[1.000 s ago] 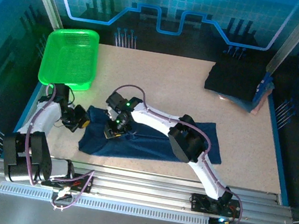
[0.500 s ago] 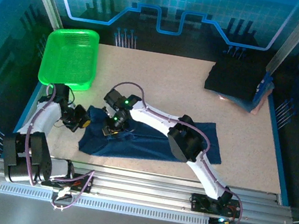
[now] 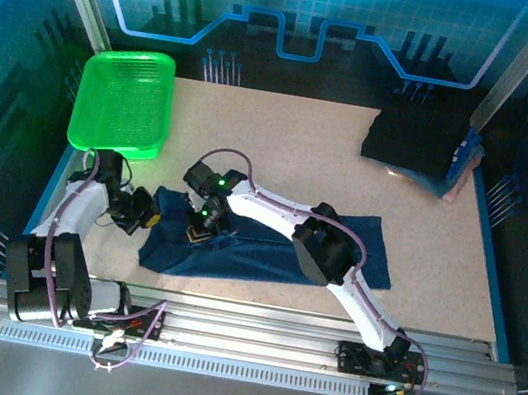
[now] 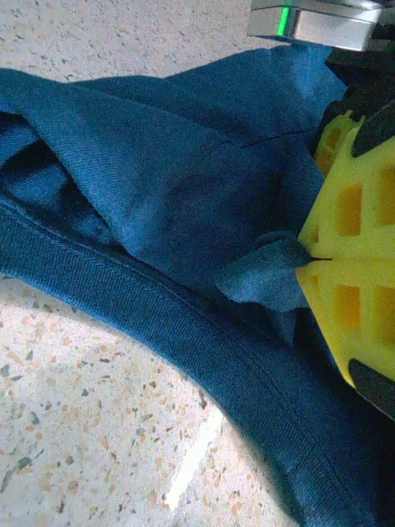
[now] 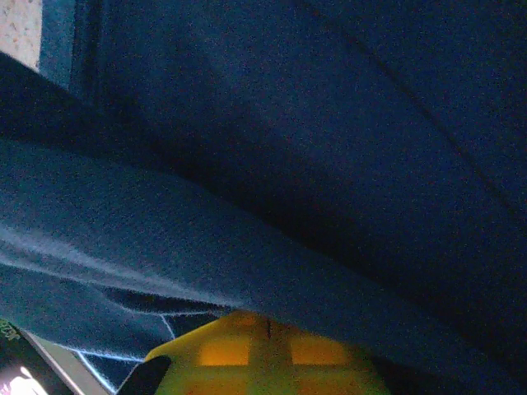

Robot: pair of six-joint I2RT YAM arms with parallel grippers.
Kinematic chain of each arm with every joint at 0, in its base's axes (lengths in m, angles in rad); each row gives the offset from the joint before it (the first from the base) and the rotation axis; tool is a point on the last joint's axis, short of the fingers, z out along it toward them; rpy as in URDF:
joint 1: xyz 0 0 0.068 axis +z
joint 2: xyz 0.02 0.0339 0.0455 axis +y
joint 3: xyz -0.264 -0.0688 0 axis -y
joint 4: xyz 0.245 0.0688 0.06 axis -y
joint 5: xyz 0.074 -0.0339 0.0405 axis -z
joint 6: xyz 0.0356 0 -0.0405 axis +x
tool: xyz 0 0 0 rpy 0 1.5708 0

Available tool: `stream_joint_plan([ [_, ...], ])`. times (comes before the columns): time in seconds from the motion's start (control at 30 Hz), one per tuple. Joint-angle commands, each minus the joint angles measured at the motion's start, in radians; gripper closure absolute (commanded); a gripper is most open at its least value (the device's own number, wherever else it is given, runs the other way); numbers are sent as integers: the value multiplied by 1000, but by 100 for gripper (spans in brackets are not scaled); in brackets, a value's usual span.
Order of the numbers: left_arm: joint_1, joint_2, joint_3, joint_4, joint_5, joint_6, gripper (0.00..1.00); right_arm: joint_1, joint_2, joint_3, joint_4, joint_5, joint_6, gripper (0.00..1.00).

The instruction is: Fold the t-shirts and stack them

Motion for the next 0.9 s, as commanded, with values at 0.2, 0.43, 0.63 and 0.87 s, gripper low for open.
stream_joint_plan([
  [0.2,10,-42,33,-43,48,13,100,-1,-97,18,-41,33,-25,100],
  [0.43,9,-85,57,-95,82,-4,100,-3,-154,-13,-50,23,-37,100],
  [0.63,10,-119,51,-147,81,-2,100,-4,-203,-78,-56,14,-55,100],
  [0.87,10,-146,8,-204,62,5,100,-4,-248,-187,-43,-1,-66,100],
])
